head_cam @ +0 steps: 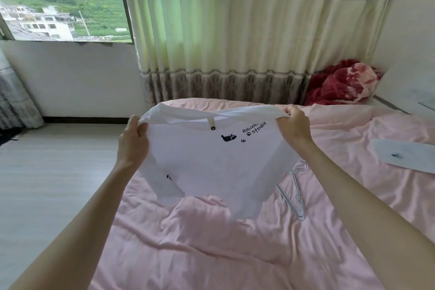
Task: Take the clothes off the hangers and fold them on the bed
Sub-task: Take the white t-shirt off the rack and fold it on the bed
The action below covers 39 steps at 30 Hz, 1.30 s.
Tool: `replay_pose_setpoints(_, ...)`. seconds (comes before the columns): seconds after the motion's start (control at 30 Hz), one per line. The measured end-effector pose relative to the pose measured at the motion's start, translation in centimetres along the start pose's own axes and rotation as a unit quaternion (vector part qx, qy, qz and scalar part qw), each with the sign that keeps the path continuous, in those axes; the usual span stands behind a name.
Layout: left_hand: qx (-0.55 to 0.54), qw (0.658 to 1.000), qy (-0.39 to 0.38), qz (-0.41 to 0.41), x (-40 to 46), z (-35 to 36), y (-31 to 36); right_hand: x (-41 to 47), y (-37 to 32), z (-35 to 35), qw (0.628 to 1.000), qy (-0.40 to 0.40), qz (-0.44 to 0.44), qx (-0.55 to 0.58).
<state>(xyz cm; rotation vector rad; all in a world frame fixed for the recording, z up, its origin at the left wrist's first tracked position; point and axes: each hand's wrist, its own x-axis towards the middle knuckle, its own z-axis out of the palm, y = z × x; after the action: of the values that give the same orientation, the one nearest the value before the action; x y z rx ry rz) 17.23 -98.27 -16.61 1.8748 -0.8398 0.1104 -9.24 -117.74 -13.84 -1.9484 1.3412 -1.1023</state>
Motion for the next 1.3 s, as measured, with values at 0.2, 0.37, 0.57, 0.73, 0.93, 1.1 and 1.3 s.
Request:
replay_pose_setpoints(0.2, 0.001, 0.995, 0.052, 0.088, -1.8, -5.2, 3.5, -4.2, -3.9, -4.5, 0.997, 0.07, -0.024, -0.022)
replay_pose_setpoints(0.37, 0.006, 0.992, 0.07, 0.108, -1.3, -7.2, 3.9, -4.5, -5.8, -5.6, 0.991, 0.079, -0.069, -0.082)
replay_pose_setpoints(0.57, 0.027, 0.999, -0.04, 0.014, -1.3, -4.0, -1.4, -3.8, -0.8, -1.6, 0.993, -0.028, 0.012, -0.118)
replay_pose_setpoints(0.73, 0.061, 0.992, -0.1, -0.045, -0.8, 1.4, -6.6, -0.9, 5.1, 3.7, 0.985, -0.074, 0.084, -0.131)
replay_pose_setpoints(0.93, 0.087, 0.982, -0.138, -0.095, 5.1, 10.6, -11.9, 7.8, 12.5, 11.7, 0.97, -0.137, 0.129, -0.151)
replay_pose_setpoints(1.1, 0.104, 0.964, -0.182, -0.164, 10.2, 19.1, -16.9, 15.3, 18.2, 18.8, 0.957, -0.172, 0.174, -0.156)
replay_pose_setpoints(1.3, 0.107, 0.947, -0.179, -0.244, 14.2, 27.0, -23.6, 20.9, 24.1, 26.8, 0.943, -0.214, 0.191, -0.17)
